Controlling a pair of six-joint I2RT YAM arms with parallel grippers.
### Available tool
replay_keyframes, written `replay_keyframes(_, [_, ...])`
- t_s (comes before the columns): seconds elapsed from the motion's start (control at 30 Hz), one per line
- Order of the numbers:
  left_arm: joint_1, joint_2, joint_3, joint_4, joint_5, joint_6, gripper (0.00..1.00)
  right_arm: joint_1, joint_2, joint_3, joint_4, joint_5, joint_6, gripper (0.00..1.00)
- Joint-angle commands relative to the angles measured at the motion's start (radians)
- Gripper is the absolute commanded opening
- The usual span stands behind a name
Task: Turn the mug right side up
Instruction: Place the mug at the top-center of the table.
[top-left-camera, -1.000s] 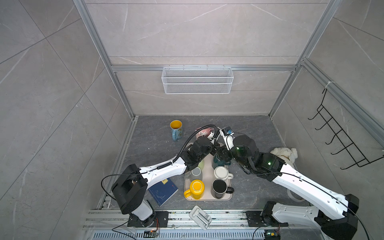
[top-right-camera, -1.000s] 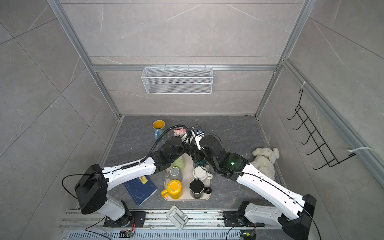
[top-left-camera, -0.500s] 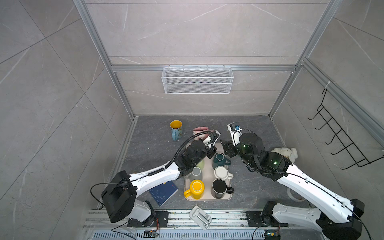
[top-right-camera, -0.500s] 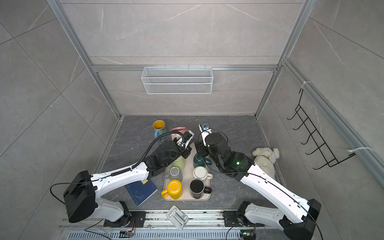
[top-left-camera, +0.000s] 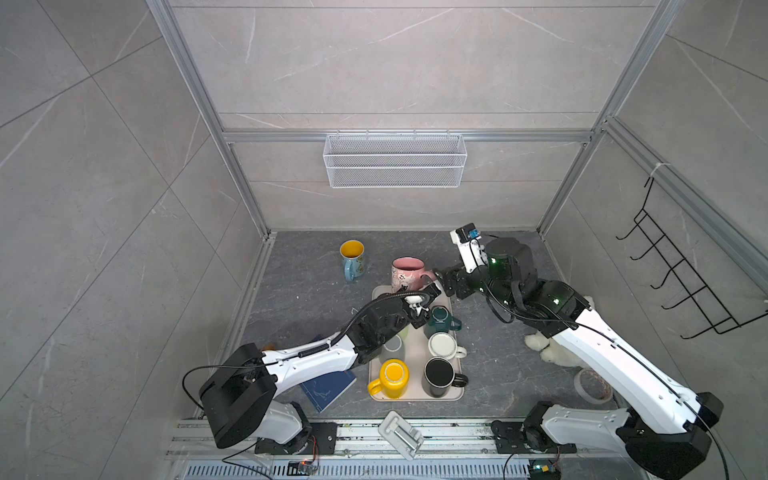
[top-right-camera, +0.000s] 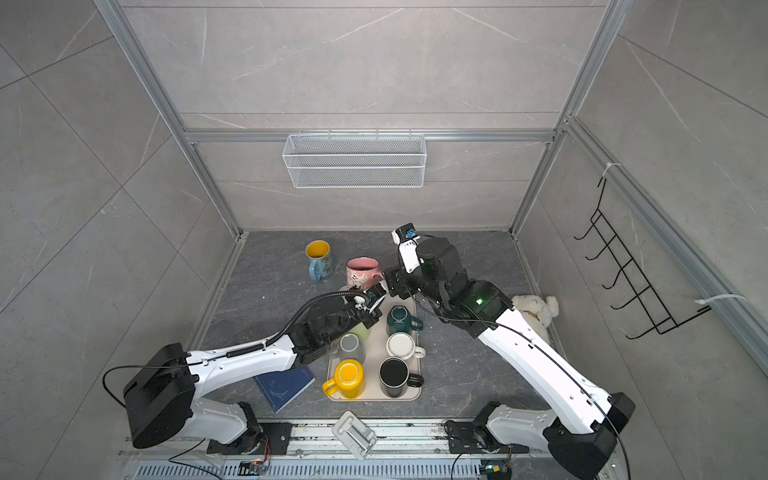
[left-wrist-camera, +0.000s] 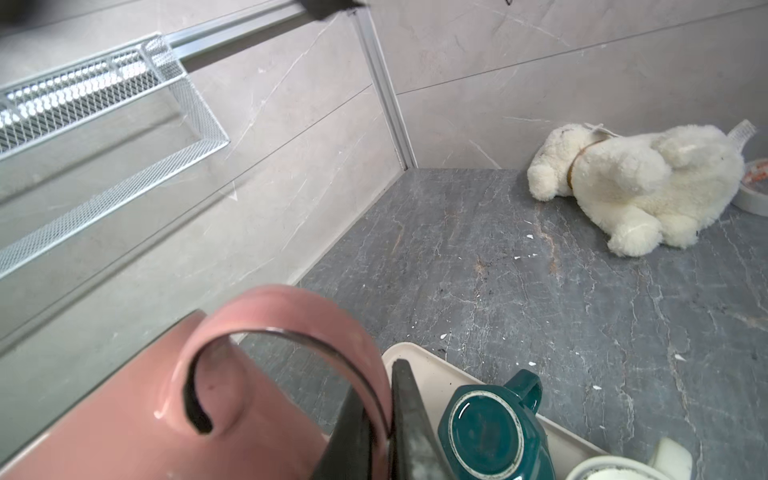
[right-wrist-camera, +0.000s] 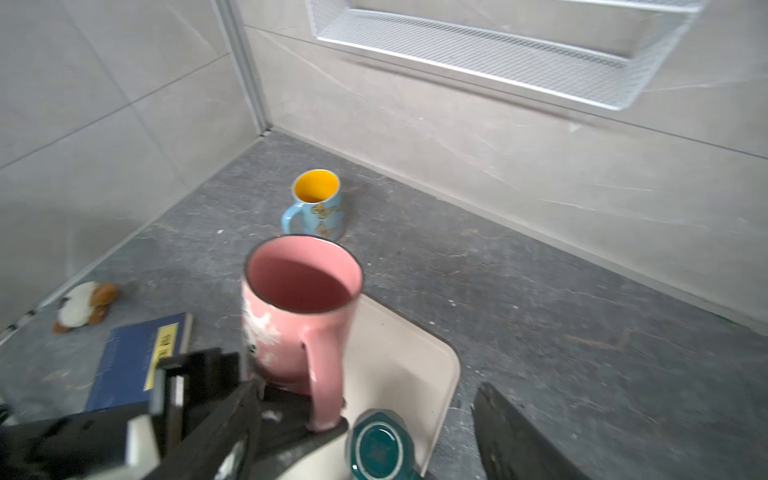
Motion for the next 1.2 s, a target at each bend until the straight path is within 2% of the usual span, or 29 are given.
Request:
replay_keyframes(0.0, [-0.029, -0.037, 0.022, 0.234, 0.024, 0.154, 0.00, -0.007, 0.030, 0.045, -0.060, -0.138, -0.001, 0.82])
replay_keyframes(0.13, [-0.052, -0.025, 0.025, 0.250, -0.007, 0.224, 0.00, -0.021, 0.058, 0.079, -0.101, -0.185, -0.003, 0.83])
replay_keyframes(0.53, [-0.120, 0.055, 0.023, 0.437, -0.175, 0.475, 0.00, -0.063, 0.061, 0.105, -0.172, -0.193, 0.003, 0.84])
replay_keyframes(0.87, [-0.127, 0.064, 0.014, 0.484, -0.233, 0.526, 0.00, -0.086, 0.069, 0.114, -0.226, -0.250, -0.012, 0.82])
replay_keyframes(1.17, [-0.127, 0.066, 0.006, 0.503, -0.281, 0.564, 0.00, -0.102, 0.082, 0.095, -0.244, -0.342, -0.038, 0.72])
